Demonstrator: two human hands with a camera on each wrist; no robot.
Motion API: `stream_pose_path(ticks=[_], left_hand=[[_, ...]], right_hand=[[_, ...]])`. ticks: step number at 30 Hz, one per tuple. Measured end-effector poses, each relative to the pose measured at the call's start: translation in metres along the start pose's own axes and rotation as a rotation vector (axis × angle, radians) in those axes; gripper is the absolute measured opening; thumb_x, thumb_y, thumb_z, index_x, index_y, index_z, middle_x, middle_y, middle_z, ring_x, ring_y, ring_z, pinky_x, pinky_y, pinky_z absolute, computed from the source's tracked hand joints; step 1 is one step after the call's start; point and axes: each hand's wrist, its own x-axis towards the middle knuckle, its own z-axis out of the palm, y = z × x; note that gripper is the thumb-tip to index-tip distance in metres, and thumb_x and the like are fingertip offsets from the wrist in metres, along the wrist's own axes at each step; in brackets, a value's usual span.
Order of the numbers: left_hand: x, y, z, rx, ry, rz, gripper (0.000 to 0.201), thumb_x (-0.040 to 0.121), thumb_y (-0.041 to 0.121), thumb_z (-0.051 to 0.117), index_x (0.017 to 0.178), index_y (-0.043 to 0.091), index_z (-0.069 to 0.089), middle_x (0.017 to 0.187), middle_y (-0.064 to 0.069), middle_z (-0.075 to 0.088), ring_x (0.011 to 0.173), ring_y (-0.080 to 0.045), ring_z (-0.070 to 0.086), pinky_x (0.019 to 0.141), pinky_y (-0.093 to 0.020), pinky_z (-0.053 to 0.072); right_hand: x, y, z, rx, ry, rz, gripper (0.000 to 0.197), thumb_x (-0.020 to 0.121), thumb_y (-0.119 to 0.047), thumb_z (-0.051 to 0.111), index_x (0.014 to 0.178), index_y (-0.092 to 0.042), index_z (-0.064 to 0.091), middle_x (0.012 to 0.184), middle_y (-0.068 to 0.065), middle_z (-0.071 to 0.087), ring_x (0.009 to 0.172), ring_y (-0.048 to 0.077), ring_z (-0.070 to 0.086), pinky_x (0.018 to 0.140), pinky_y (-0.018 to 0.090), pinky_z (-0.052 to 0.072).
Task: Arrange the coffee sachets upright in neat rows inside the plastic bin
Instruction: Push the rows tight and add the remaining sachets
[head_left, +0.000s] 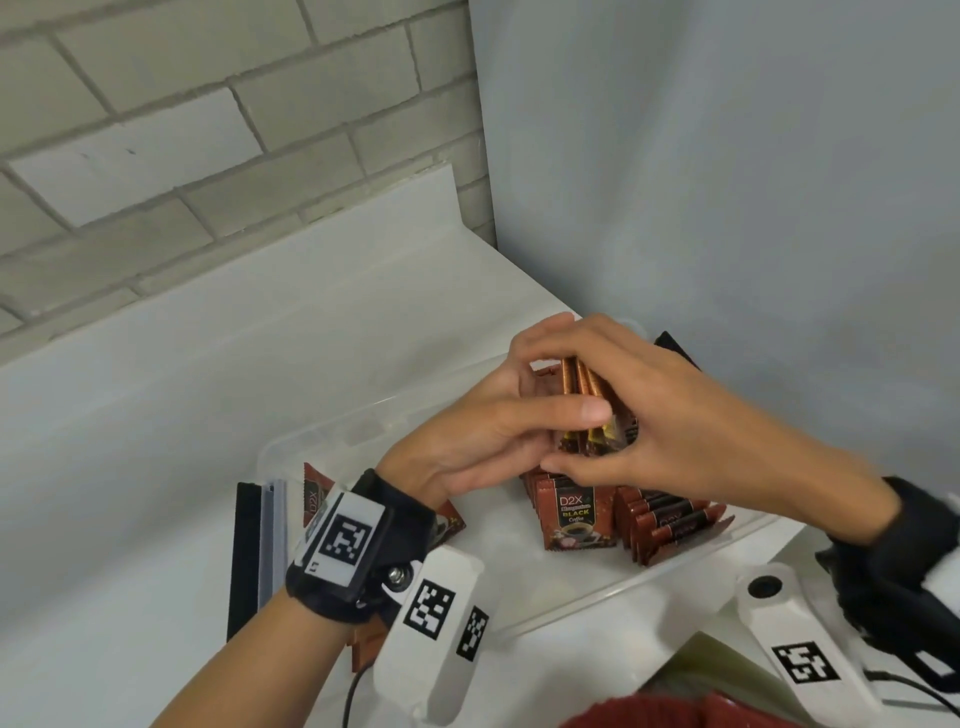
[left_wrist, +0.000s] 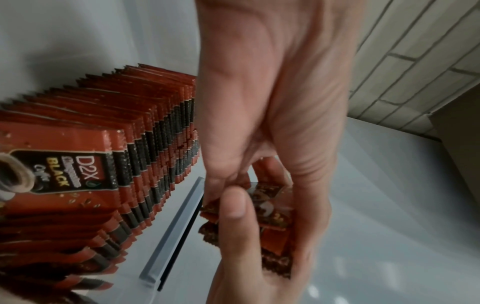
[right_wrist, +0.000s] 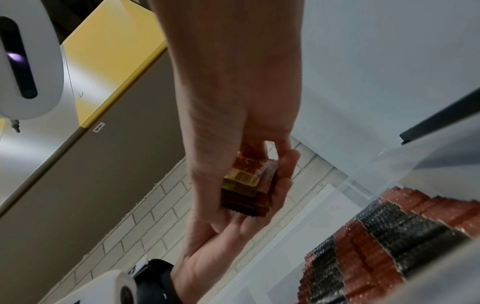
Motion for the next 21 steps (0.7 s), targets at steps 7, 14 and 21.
stream_pose_path(ticks=[7, 14, 21], left_hand=[[-0.002, 0.003, 0.001, 0.036, 0.053, -0.043, 0.034, 0.075, -0.004, 0.051, 0.107, 0.007, 0.051, 0.085, -0.007, 0.069, 0.078, -0.017, 0.07, 0.067, -0.027, 0.057], [0.002, 0.008, -0.003, 0.023, 0.155, 0.059, 0.06, 0.076, -0.002, 0.052, 0.132, 0.018, 0.053, 0.12, -0.013, 0.066, 0.105, -0.026, 0.065, 0.085, -0.04, 0.057], [0.004, 0.006, 0.0, 0.072, 0.194, 0.044, 0.041, 0.081, 0.008, 0.062, 0.12, 0.018, 0.057, 0.109, -0.012, 0.069, 0.094, -0.023, 0.068, 0.083, -0.037, 0.057]], right_hand=[[-0.001, 0.002, 0.002, 0.063, -0.028, 0.152, 0.102, 0.062, -0.059, 0.078, 0.14, -0.051, 0.013, 0.121, -0.027, 0.04, 0.118, -0.007, 0.04, 0.097, 0.015, 0.036], [-0.005, 0.016, -0.017, 0.358, 0.194, 0.378, 0.087, 0.06, -0.068, 0.068, 0.134, -0.033, 0.037, 0.111, -0.015, 0.06, 0.102, -0.002, 0.059, 0.088, 0.021, 0.05], [-0.012, 0.025, -0.013, 0.547, 0.281, 0.417, 0.05, 0.068, -0.031, 0.074, 0.116, -0.023, 0.06, 0.074, -0.008, 0.067, 0.073, 0.011, 0.065, 0.077, 0.025, 0.054]])
